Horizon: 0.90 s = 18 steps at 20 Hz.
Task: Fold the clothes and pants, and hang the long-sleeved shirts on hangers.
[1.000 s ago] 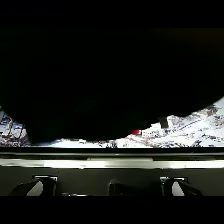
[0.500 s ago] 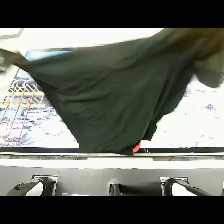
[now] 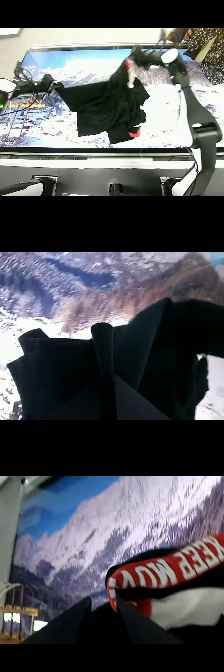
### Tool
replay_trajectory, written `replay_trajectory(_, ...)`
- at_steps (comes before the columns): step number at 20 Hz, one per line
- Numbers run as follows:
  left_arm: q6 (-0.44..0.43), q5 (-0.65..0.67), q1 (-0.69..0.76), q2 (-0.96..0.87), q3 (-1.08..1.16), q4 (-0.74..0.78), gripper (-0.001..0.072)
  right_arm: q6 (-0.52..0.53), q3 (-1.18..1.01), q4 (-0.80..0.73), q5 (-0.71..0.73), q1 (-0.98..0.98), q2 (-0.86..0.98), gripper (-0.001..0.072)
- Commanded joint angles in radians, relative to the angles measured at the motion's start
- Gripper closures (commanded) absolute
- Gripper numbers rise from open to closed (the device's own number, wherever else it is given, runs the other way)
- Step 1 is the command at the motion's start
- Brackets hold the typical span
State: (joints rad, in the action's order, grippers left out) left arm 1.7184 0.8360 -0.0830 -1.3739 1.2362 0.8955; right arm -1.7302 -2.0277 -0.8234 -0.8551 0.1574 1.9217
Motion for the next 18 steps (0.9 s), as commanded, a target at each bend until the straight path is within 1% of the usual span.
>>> replay_trajectory(1, -0.035, -0.036, 0.001, -0.065, -0.008, 0.0, 0.0668, -0.008, 0.0, -0.01, -0.206, 0.018, 0.023, 0.0321)
replay_trajectory(2, -0.042, -0.045, -0.003, -0.064, -0.008, 0.0, 0.0668, 0.006, 0.0, -0.017, -0.284, 0.001, -0.01, 0.0278)
replay_trajectory(3, -0.042, -0.043, -0.009, -0.064, -0.008, -0.001, 0.0669, 0.01, 0.0, -0.05, -0.382, -0.016, -0.056, 0.0189)
replay_trajectory(4, -0.042, -0.042, -0.016, -0.064, -0.008, -0.001, 0.0668, 0.01, 0.0, -0.111, -0.478, -0.029, -0.104, 0.0148)
replay_trajectory(5, -0.042, -0.042, -0.023, -0.064, -0.008, -0.001, 0.0668, 0.01, 0.005, -0.203, -0.572, -0.03, -0.161, 0.0145)
replay_trajectory(6, -0.042, -0.043, -0.031, -0.064, -0.008, 0.0, 0.0668, 0.009, 0.035, -0.273, -0.633, -0.026, -0.225, 0.0118)
replay_trajectory(7, -0.043, -0.045, -0.036, -0.064, -0.008, 0.0, 0.0669, 0.0, 0.095, -0.287, -0.651, -0.019, -0.291, 0.008)
replay_trajectory(8, -0.043, -0.047, -0.043, -0.064, -0.008, 0.0, 0.0669, -0.026, 0.195, -0.281, -0.635, -0.009, -0.37, 0.0077)
replay_trajectory(9, -0.043, -0.051, -0.045, -0.064, -0.008, 0.0, 0.0668, -0.059, 0.315, -0.277, -0.589, 0.012, -0.447, 0.0071)
replay_trajectory(11, -0.043, -0.057, -0.047, -0.064, -0.008, 0.0, 0.0668, -0.159, 0.61, -0.224, -0.426, 0.096, -0.602, 0.0034)
replay_trajectory(13, -0.043, -0.065, -0.046, -0.064, -0.008, 0.0, 0.0668, -0.264, 0.896, -0.129, -0.193, 0.233, -0.711, 0.0024)
replay_trajectory(14, -0.043, -0.068, -0.046, -0.064, -0.008, 0.0, 0.0668, -0.313, 1.014, -0.074, -0.052, 0.322, -0.738, 0.0024)
replay_trajectory(16, -0.042, -0.071, -0.047, -0.064, -0.008, 0.0, 0.0668, -0.372, 1.153, 0.013, 0.202, 0.491, -0.732, 0.0024)
replay_trajectory(18, -0.042, -0.071, -0.047, -0.064, -0.008, 0.0, 0.0668, -0.444, 1.183, 0.039, 0.365, 0.615, -0.672, 0.0024)
